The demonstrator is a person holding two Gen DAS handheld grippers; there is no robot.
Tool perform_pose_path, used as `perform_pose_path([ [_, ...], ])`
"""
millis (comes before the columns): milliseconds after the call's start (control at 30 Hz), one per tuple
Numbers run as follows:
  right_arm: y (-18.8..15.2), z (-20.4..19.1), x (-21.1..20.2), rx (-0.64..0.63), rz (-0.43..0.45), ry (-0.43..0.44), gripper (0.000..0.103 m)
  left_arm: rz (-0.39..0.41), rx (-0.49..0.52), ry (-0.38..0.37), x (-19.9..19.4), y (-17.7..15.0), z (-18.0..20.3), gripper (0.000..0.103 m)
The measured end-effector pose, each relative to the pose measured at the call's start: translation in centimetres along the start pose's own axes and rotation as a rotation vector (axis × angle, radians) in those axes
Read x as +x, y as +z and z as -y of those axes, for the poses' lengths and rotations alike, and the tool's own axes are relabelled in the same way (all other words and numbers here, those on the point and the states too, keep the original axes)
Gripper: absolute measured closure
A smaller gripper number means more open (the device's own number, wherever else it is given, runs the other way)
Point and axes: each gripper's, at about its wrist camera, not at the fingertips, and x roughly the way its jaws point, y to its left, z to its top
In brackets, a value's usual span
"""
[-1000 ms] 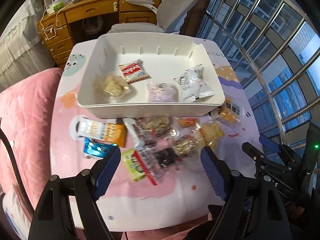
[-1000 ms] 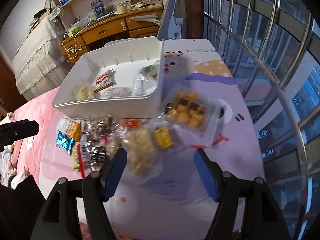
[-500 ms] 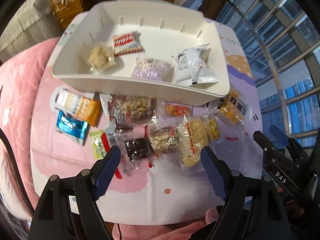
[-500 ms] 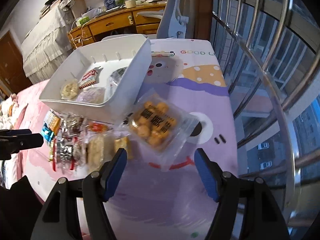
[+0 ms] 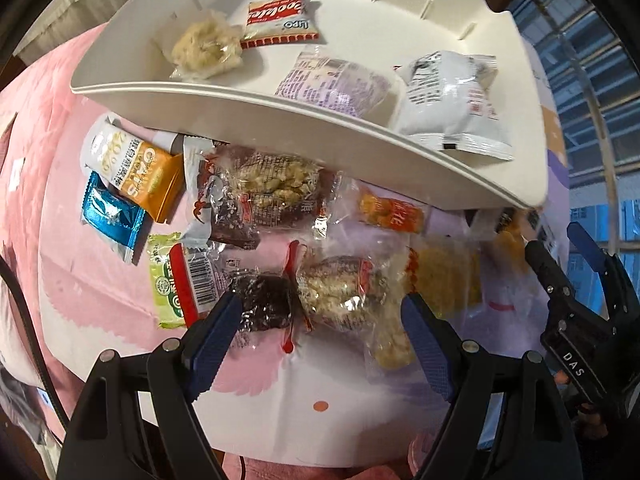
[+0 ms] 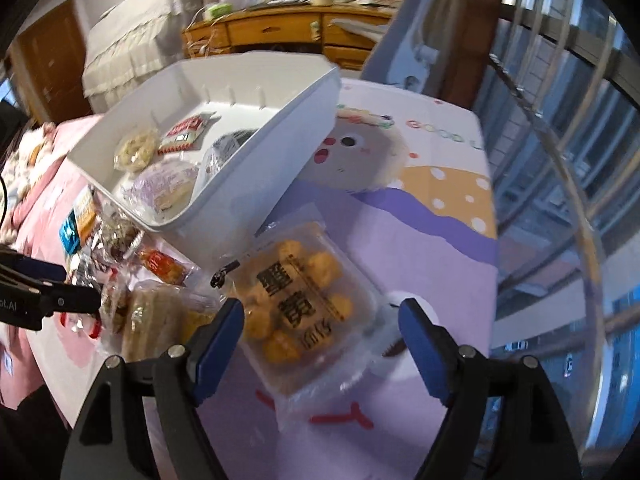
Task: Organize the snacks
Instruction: 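Grasp the yellow-printed cake pack with the right tool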
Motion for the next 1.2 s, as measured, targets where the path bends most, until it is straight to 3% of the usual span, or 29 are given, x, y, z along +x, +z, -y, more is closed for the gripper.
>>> perform_pose_path([
  [67, 0.2, -0.1, 0.9, -0.019, -0.006, 0.018, 0.018, -0.008, -0.008, 0.005, 0.5, 0.4, 0.1, 0.022],
  [133, 0.2, -0.3, 1.2, -0.038, 0.002, 0.031, 0.008, -0.017, -0.017, 0.01, 1.1, 0.8, 0.3, 0.022],
  [233, 0.4, -0.6, 2.2, -0.066, -0.008, 0.054, 0.004, -0.03, -0.038, -0.004, 2.1, 1.5, 0.6, 0.024],
  [433, 0.5, -0.6, 4.8, -0.043, -0.082, 0.093, 0.001, -0.042, -0.067, -0.012, 3.5, 2.3, 1.4, 0.029],
  [533, 0.5, 0.1, 5.3, 0.012, -0.081, 0.136, 0.0, -0.042, -0.081, -0.009, 3.8, 2.6, 1.6, 0.029],
  [600, 0.4, -0.2, 5.3, -0.009, -0.073, 0.12, 0.0, -0.041, -0.088, -0.009, 3.7, 3.0, 1.4, 0.03],
  [700, 0.0, -0.8, 5.3, -0.049, -0.07, 0.09, 0.0, -0.041, -0.097, 0.016, 3.5, 3.3, 0.4, 0.043],
  [1067, -0.5, -0.9, 4.4, -0.03, -0.099, 0.063, 0.017, -0.042, -0.134, -0.026, 3.0, 2.9, -1.0, 0.063],
  [1100, -0.6, -0.9, 4.2, -0.021, -0.107, 0.061, 0.019, -0.044, -0.139, -0.034, 3.0, 2.5, -1.0, 0.067],
  [1133, -0.5, -0.9, 4.2, -0.015, -0.113, 0.059, 0.019, -0.052, -0.141, -0.025, 3.0, 2.5, -1.3, 0.083],
  [1200, -0.6, -0.9, 4.0, -0.001, -0.127, 0.055, 0.021, -0.066, -0.146, -0.029, 2.9, 2.1, -2.1, 0.085],
])
